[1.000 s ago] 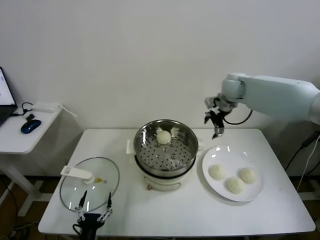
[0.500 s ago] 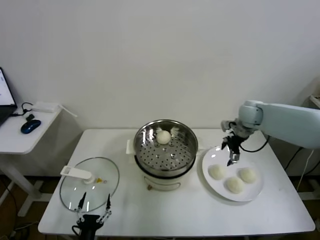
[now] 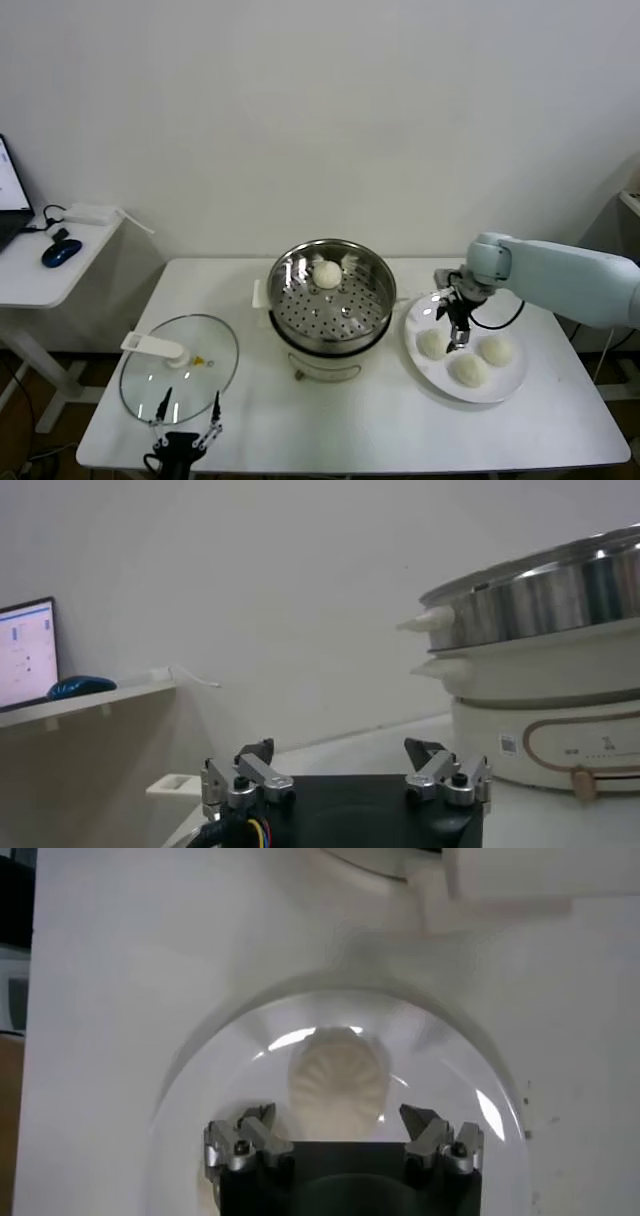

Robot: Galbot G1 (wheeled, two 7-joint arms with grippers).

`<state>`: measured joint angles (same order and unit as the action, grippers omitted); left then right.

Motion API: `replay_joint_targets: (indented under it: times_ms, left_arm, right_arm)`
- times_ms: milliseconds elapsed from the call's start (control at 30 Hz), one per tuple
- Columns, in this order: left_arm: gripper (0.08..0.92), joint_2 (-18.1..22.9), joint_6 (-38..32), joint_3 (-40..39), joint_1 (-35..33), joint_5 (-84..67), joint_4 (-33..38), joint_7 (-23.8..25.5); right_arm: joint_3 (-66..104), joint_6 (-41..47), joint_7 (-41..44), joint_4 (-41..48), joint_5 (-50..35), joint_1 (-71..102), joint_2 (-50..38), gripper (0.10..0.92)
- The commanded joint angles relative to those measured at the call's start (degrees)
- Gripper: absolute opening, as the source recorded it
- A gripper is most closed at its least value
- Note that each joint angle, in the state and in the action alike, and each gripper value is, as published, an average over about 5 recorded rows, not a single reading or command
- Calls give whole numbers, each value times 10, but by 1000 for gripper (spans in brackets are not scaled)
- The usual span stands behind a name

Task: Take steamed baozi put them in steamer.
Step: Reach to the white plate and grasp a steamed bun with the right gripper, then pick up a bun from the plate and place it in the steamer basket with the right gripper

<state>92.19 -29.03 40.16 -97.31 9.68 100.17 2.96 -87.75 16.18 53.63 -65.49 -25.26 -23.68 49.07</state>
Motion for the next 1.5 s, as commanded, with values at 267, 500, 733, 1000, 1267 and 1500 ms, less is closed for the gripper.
replay_joint_targets:
  times_ms: [267, 500, 733, 1000, 1267, 1500]
  left_arm:
    - [823, 3, -1, 2, 0, -1, -2, 0]
    - [823, 3, -1, 2, 1, -1, 0, 0]
    - [823, 3, 0, 1, -1, -1, 4, 0]
    - [823, 2, -3, -4, -2, 1, 1, -1]
    - [823, -2, -4, -9, -2, 3, 5, -1]
    - [823, -4, -6, -13, -4, 4, 8, -1]
  right_arm:
    - [39, 4, -17, 16, 42, 55, 14, 789]
    - [41, 5, -18, 13, 47, 50, 12, 646]
    - [-35, 3, 5, -30, -9, -72, 13, 571]
    - [-171, -9, 85, -82, -130, -310, 39, 568]
    - [-172, -7, 123, -91, -229, -412, 72, 568]
    - [-116, 25, 99, -90, -280, -403, 136, 568]
